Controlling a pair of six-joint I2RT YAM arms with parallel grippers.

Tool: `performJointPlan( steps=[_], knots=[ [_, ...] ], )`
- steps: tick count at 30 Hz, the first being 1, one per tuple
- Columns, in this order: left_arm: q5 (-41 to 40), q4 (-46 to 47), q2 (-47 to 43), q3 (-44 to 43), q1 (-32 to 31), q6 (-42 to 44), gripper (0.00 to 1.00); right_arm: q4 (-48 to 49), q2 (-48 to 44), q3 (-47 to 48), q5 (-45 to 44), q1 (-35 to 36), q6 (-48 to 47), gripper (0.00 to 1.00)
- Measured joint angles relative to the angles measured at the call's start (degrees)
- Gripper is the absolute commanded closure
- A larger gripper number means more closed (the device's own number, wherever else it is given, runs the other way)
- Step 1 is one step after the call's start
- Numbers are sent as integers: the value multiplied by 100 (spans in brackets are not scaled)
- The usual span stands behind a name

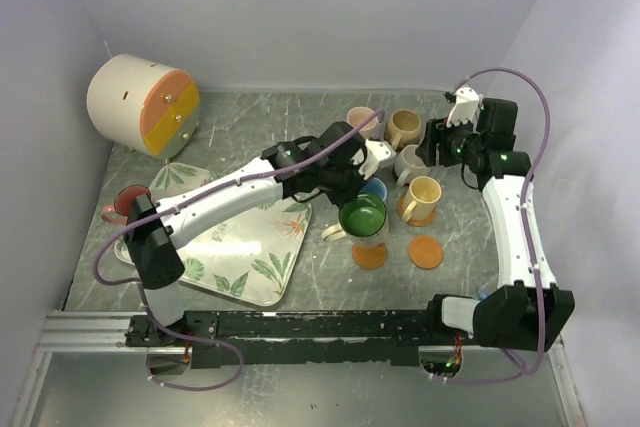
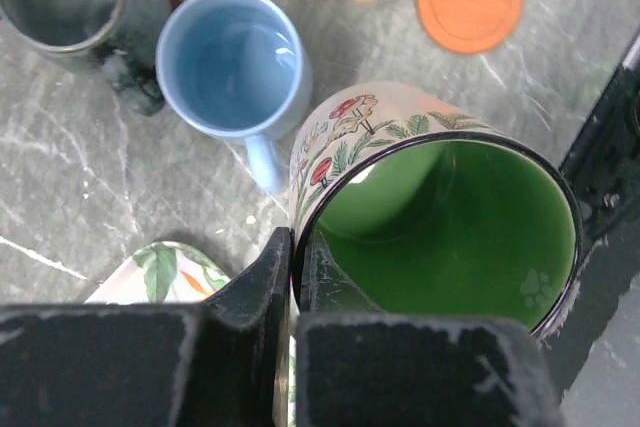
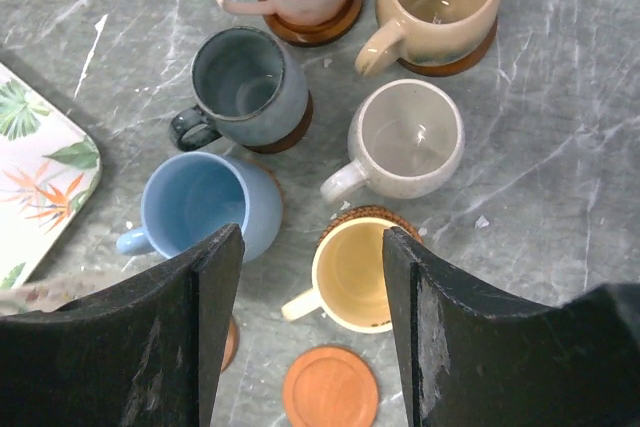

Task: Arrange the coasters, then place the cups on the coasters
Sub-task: Place the cup on the coaster.

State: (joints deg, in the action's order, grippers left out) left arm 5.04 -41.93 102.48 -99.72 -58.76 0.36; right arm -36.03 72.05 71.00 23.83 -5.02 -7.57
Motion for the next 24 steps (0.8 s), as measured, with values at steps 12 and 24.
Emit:
performJointPlan(
  steps=[12,24],
  knots=[
    [-39,317,1073,-1156,-92,-907,93,-201,267,35,-1067,-496,358,42],
    [0,310,2806,-2509,-695,-1320,93,-153,485,4,-1108,-1134,605,42]
  ],
)
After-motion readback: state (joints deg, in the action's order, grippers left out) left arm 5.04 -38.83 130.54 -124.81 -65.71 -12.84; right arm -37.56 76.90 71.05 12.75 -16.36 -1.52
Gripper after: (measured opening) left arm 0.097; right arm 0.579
